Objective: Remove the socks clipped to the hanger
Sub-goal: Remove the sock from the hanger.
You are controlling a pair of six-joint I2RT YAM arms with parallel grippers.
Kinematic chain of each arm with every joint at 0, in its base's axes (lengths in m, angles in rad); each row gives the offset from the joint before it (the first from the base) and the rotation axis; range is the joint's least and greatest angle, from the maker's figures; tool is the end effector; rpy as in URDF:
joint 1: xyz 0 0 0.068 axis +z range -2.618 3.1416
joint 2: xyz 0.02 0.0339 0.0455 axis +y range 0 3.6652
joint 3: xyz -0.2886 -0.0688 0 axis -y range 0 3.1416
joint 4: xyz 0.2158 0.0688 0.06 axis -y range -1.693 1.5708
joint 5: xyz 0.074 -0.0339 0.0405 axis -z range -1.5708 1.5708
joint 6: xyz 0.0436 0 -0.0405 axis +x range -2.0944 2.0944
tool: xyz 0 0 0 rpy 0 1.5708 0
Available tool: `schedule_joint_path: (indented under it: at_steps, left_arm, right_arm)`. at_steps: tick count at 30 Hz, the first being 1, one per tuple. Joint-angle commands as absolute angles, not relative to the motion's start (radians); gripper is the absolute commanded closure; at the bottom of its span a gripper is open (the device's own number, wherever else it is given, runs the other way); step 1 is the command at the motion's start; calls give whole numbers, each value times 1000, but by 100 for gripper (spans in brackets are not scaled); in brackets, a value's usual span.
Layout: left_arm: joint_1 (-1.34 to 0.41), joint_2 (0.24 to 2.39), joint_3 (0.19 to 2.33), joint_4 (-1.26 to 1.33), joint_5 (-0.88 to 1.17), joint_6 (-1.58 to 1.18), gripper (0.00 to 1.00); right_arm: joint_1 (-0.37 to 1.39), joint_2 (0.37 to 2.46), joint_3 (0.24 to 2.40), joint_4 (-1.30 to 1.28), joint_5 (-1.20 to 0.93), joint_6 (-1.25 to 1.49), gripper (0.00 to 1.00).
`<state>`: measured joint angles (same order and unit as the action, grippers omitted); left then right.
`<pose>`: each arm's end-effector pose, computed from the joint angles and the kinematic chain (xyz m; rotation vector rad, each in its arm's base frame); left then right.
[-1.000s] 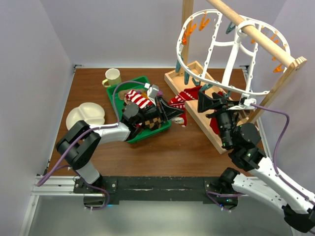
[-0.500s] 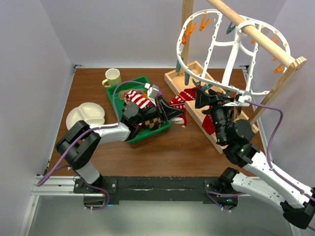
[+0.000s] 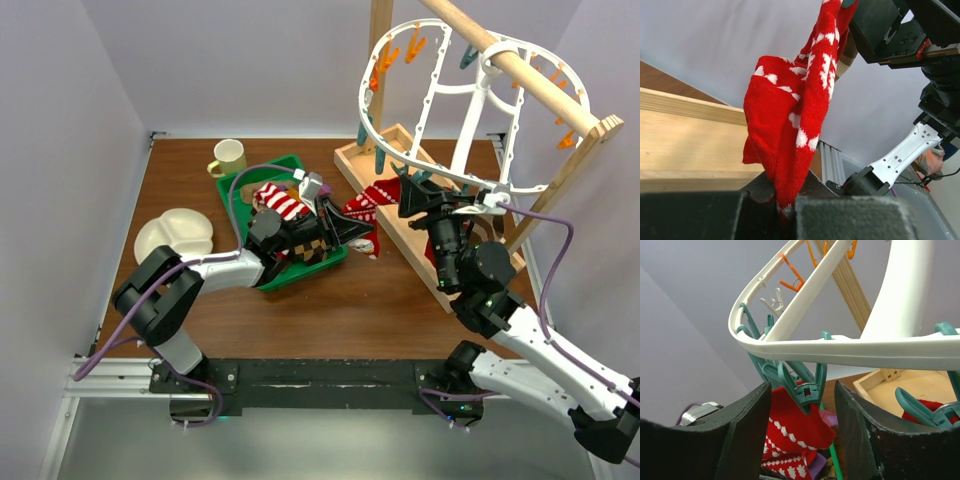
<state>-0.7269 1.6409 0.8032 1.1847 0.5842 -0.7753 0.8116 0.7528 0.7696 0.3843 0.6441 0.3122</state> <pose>0.2328 -0.2393 0.3187 0.5473 1.3676 -1.6143 0.1046 0.0722 0.4169 0.2747 1.2456 0.5950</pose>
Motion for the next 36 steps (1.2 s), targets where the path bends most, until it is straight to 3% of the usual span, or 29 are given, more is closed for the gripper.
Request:
schedule_joint_path:
  at_steps: [1, 3, 4, 8, 36]
  left_arm:
    - [-727, 1598, 801, 1200, 597, -775, 100]
    - [-726, 1597, 799, 1198, 597, -776, 100]
    - [-726, 1597, 799, 1200, 597, -775, 100]
    - [-726, 1592, 799, 1193, 597, -773, 100]
    - [-724, 1463, 710, 1065, 397, -669, 100]
  right_arm:
    - [810, 750, 815, 448, 683, 307, 56]
    - [813, 747, 815, 443, 683, 310, 67]
    - [811, 742, 818, 433, 683, 313, 78]
    - [813, 738, 830, 400, 696, 314, 100]
    - [811, 704, 828, 334, 715, 327, 100]
